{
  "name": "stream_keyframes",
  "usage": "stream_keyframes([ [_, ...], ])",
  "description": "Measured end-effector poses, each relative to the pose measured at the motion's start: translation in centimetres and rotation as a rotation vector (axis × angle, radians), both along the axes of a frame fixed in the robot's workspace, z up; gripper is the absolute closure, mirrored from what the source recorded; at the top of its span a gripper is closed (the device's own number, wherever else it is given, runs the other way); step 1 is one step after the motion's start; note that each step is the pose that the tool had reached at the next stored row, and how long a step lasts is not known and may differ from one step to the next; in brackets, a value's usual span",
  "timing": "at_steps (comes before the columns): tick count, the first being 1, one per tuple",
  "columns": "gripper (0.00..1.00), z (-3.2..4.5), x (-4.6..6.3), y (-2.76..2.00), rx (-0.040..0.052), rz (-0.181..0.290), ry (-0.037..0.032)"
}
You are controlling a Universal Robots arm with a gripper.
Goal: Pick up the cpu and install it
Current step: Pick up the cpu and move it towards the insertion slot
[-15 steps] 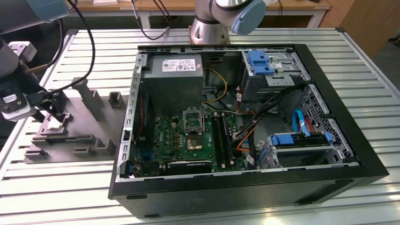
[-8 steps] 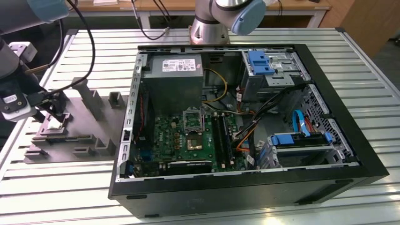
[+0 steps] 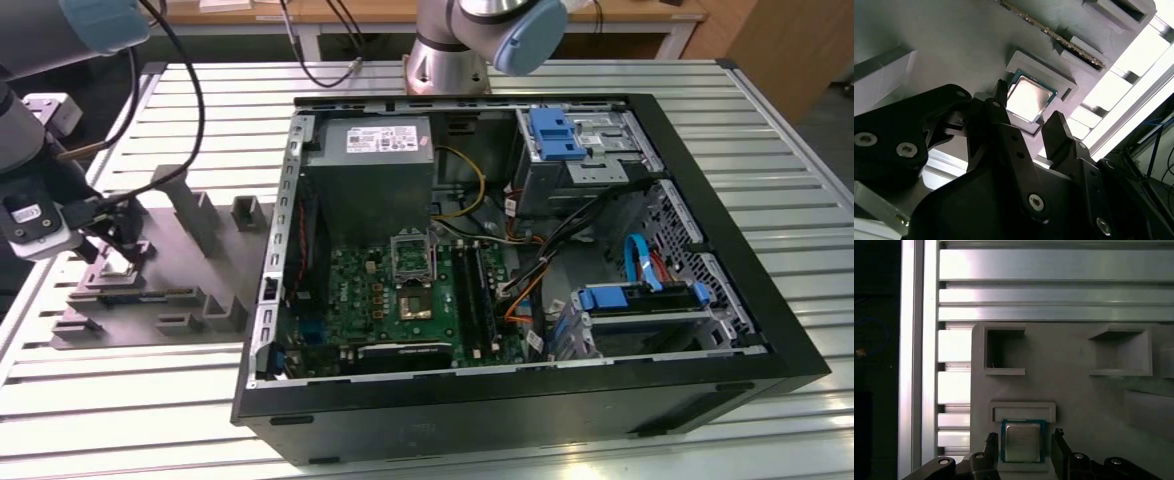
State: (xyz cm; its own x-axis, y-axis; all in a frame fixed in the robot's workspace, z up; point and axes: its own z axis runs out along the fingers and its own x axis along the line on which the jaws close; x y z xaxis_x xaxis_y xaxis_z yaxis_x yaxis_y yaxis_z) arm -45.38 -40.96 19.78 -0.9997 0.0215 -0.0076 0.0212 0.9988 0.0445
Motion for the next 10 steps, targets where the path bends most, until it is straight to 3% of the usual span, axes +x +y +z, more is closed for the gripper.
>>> stream_keyframes([
  [10,0.45,-0.81,-0.2,0.05,-0.0001,0.0,0.0002],
])
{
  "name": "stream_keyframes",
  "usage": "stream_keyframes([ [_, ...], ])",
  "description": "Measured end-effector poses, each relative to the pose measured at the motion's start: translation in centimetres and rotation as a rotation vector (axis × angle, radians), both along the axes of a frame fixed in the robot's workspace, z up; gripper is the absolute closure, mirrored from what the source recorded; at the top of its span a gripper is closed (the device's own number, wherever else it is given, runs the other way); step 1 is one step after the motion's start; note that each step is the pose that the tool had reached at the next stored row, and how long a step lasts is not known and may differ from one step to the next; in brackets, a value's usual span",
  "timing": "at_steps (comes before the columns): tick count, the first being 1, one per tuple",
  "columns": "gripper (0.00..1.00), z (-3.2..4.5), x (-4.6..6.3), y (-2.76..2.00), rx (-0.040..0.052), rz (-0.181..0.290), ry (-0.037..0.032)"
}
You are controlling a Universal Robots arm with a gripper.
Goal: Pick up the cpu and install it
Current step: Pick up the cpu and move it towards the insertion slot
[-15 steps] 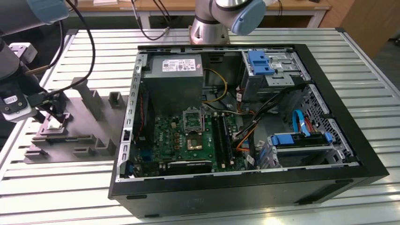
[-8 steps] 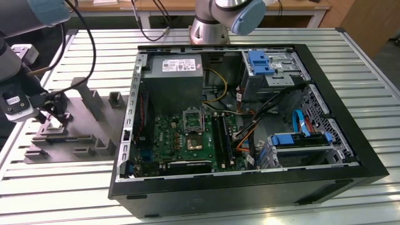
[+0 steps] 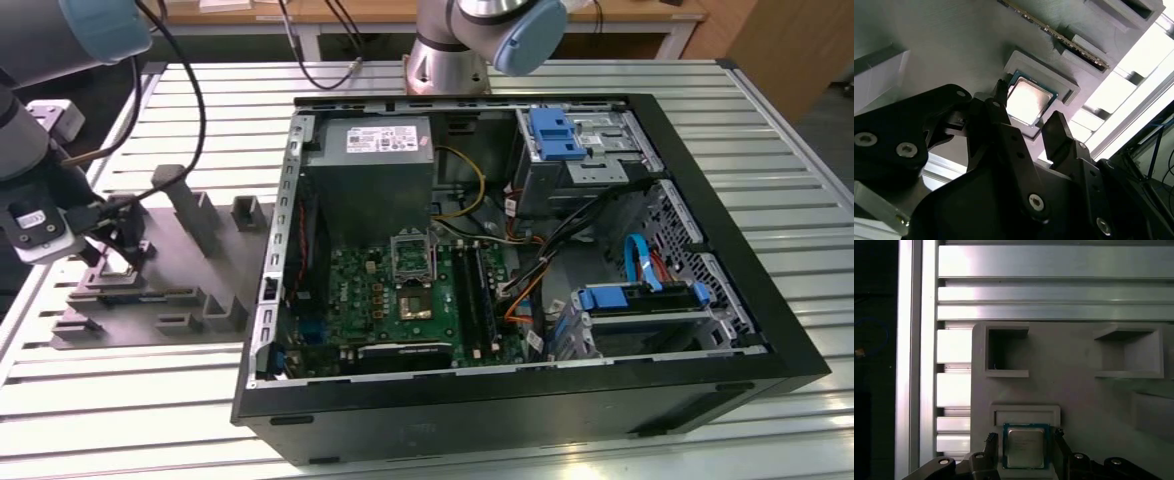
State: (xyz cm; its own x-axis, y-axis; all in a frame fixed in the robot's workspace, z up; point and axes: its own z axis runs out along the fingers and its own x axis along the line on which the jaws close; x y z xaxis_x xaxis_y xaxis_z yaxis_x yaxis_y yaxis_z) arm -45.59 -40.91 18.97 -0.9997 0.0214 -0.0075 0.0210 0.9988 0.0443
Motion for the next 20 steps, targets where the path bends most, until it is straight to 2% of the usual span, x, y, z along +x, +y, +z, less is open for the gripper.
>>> stream_keyframes([
  [11,0.45,-0.74,-0.04,0.0,0.0001,0.0,-0.0001],
  [16,0.45,-0.8,-0.04,0.0,0.0,0.0,-0.0002],
  [20,0.45,-0.82,-0.07,0.0,0.0,0.0,-0.004],
])
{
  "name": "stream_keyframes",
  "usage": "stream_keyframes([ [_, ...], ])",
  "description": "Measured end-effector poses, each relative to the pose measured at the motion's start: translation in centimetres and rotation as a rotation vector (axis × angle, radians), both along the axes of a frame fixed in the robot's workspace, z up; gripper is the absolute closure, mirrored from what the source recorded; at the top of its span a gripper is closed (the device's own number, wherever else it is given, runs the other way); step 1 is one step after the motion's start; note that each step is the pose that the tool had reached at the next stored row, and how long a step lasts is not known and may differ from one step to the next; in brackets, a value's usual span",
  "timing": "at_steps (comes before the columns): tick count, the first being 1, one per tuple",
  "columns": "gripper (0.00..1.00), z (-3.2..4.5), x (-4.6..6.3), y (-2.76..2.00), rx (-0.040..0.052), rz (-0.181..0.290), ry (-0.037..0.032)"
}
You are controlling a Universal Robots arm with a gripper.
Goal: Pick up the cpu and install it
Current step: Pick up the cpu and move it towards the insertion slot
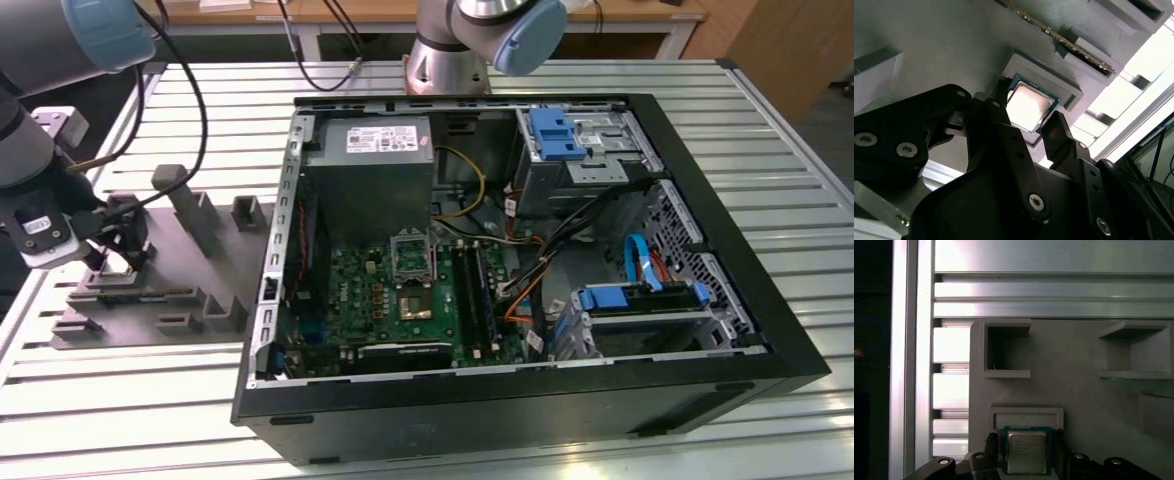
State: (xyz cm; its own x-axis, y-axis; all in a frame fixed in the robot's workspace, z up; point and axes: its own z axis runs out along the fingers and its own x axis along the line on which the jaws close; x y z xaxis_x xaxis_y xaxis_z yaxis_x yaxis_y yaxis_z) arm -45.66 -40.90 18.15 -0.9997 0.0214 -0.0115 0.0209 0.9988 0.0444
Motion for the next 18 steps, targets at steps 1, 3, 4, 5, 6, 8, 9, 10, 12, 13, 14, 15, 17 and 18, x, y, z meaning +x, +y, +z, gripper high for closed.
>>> stream_keyframes([
  [1,0.45,-0.02,-0.06,0.01,0.0002,0.0,-0.0016],
  [3,0.45,0.0,-0.13,0.0,0.0,0.0,-0.0022],
  [4,0.45,0.0,-0.14,0.0,0.0,0.0,-0.0023],
  [5,0.45,0.0,-0.15,0.0,0.0,0.0,-0.0024],
  [6,0.45,0.0,-0.16,0.0,0.0,0.0,-0.0024],
  [8,0.45,0.0,-0.16,0.0,0.0001,0.0,-0.0025],
  [9,0.45,0.01,-0.15,0.0,0.0,0.0,-0.0024],
  [10,0.45,0.01,-0.15,0.0,0.0,0.0,-0.0024],
  [12,0.45,0.01,-0.16,0.0,0.0,0.0,-0.0024],
  [13,0.45,0.01,-0.16,0.0,0.0,0.0,-0.0024],
  [14,0.45,0.01,-0.16,0.0,0.0,0.0,-0.0024],
  [15,0.47,0.01,-0.16,0.0,0.0,0.0,-0.0024],
  [17,0.47,0.02,-0.16,0.0,-0.0001,0.0,-0.0023],
  [18,0.53,0.02,-0.16,0.0,-0.0001,0.0,-0.0023],
])
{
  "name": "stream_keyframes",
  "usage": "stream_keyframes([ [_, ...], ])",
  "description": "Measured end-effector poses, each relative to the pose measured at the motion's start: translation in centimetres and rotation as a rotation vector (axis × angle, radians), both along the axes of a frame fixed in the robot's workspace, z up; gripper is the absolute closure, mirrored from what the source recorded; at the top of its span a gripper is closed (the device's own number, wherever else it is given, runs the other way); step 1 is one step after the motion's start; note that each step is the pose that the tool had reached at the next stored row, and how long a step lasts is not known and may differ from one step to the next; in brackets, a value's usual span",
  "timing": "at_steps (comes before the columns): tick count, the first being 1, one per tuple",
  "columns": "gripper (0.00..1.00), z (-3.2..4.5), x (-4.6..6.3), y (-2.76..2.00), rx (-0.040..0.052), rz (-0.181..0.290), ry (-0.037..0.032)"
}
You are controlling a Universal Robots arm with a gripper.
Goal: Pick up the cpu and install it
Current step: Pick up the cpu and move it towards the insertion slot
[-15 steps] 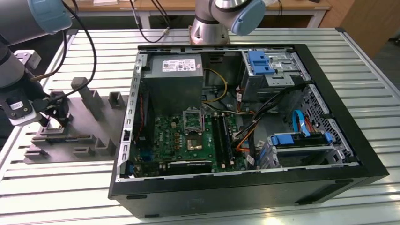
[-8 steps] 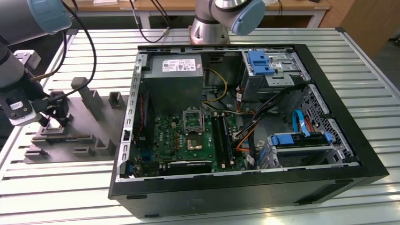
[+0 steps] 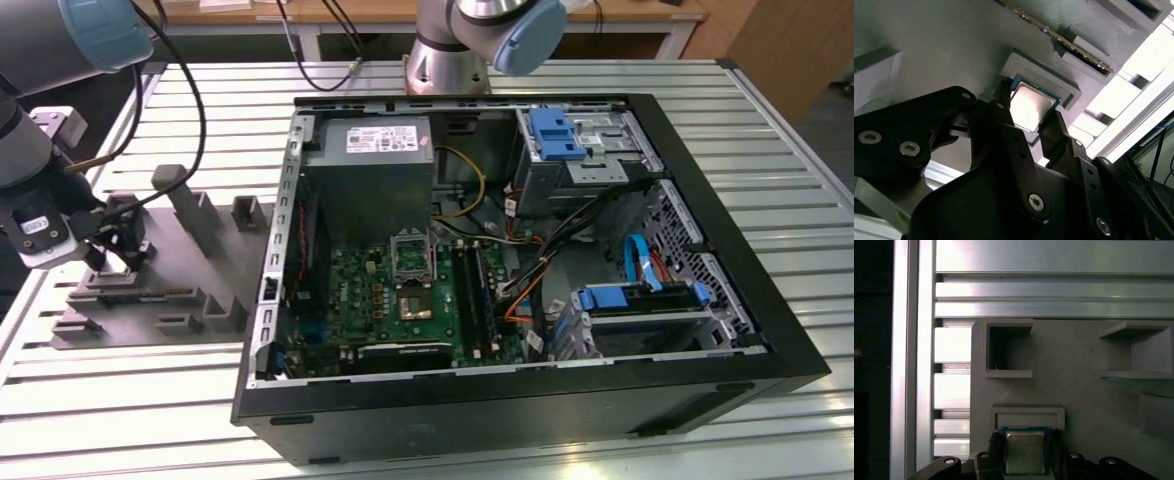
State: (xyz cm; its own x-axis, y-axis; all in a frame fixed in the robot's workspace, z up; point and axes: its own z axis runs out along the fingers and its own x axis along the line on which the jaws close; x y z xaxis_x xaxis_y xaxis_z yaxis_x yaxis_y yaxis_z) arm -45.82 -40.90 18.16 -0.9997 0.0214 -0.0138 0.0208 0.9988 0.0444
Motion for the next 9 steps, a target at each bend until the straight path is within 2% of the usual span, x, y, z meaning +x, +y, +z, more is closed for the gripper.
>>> stream_keyframes([
  [5,0.53,0.0,0.0,0.0,0.0001,0.0,-0.0002],
  [9,0.53,0.29,-0.01,0.0,0.0001,0.0,0.0],
])
